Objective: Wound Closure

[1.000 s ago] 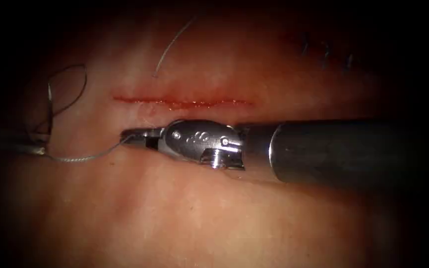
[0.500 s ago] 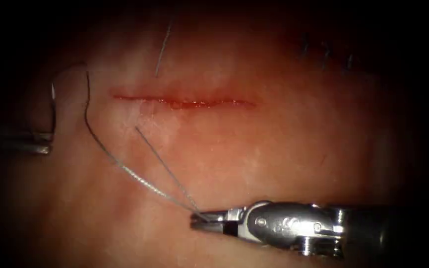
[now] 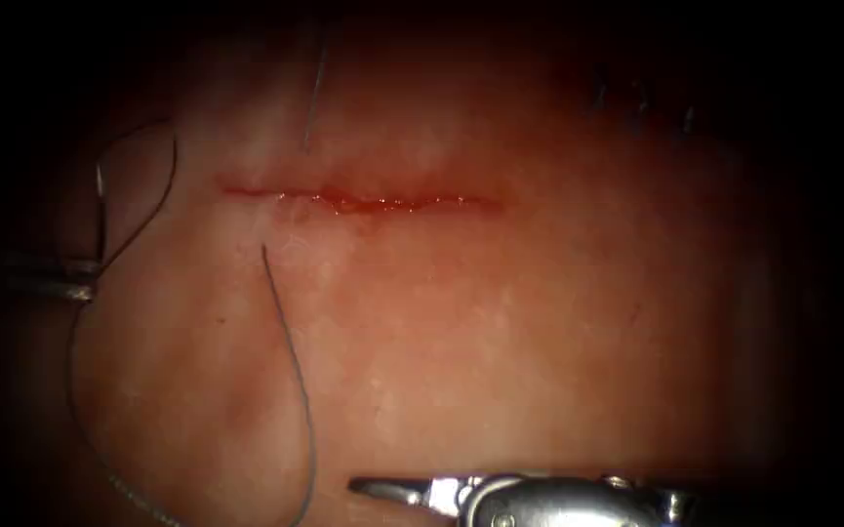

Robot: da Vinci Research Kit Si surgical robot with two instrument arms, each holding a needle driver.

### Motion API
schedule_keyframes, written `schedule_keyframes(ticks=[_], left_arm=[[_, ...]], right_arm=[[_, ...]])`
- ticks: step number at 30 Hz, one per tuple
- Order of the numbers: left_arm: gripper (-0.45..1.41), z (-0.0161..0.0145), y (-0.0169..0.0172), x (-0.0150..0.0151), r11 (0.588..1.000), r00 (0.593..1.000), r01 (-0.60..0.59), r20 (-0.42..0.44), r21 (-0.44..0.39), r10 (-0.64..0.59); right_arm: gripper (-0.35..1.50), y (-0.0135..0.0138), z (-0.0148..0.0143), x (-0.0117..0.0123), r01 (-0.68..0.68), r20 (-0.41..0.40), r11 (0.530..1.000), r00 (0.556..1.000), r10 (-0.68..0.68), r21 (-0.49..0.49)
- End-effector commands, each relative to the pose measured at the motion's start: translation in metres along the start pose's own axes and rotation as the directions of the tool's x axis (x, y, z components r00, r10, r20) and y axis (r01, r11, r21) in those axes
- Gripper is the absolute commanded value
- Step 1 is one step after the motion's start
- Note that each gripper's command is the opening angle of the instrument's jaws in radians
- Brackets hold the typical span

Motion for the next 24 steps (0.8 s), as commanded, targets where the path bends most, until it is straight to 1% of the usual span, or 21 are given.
schedule_keyframes(ticks=[1,6,8,10,13,16,18,21,22,24], left_arm=[[-0.45,0.0003,-0.0005,-0.0005,1.000,1.000,-0.001,-0.001,0.003,0.001],[-0.45,-0.0009,-0.0008,-0.0005,1.000,1.000,0.001,0.004,0.014,-0.001],[-0.45,-0.0013,-0.0010,-0.0005,1.000,1.000,0.002,0.004,0.019,-0.003],[-0.45,-0.0012,-0.0010,-0.0005,1.000,1.000,0.003,0.002,0.023,-0.003],[-0.45,-0.0005,-0.0008,-0.0006,0.999,1.000,0.002,0.004,0.034,-0.002],[-0.45,0.0004,-0.0005,-0.0009,1.000,1.000,0.010,0.001,0.025,-0.010],[-0.45,0.0008,-0.0004,-0.0010,1.000,1.000,0.014,0.000,0.023,-0.014],[-0.45,0.0008,-0.0003,-0.0011,1.000,1.000,0.013,0.000,0.023,-0.013],[-0.45,0.0008,-0.0004,-0.0011,1.000,1.000,0.013,-0.001,0.022,-0.013],[-0.45,0.0008,-0.0004,-0.0011,1.000,1.000,0.019,-0.001,0.022,-0.019]], right_arm=[[1.28,0.0014,-0.0003,-0.0004,-0.004,0.002,1.000,1.000,0.004,-0.018],[1.30,0.0032,-0.0026,-0.0017,-0.013,0.005,1.000,1.000,0.013,-0.026],[1.18,0.0040,-0.0030,-0.0024,-0.021,0.006,0.999,1.000,0.021,-0.031],[1.18,0.0050,-0.0027,-0.0030,-0.007,0.011,0.999,1.000,0.008,-0.048],[1.16,0.0073,-0.0013,-0.0037,0.019,0.027,0.995,1.000,-0.017,-0.094],[1.11,0.0099,0.0006,-0.0043,0.063,0.046,0.988,0.997,-0.057,-0.144],[1.06,0.0117,0.0020,-0.0050,0.068,0.036,0.983,0.997,-0.062,-0.173],[1.06,0.0141,0.0034,-0.0059,0.077,0.022,0.974,0.997,-0.074,-0.214],[1.06,0.0152,0.0041,-0.0065,0.081,0.030,0.970,0.997,-0.076,-0.230],[1.06,0.0162,0.0049,-0.0070,0.079,0.029,0.966,0.997,-0.075,-0.245]])
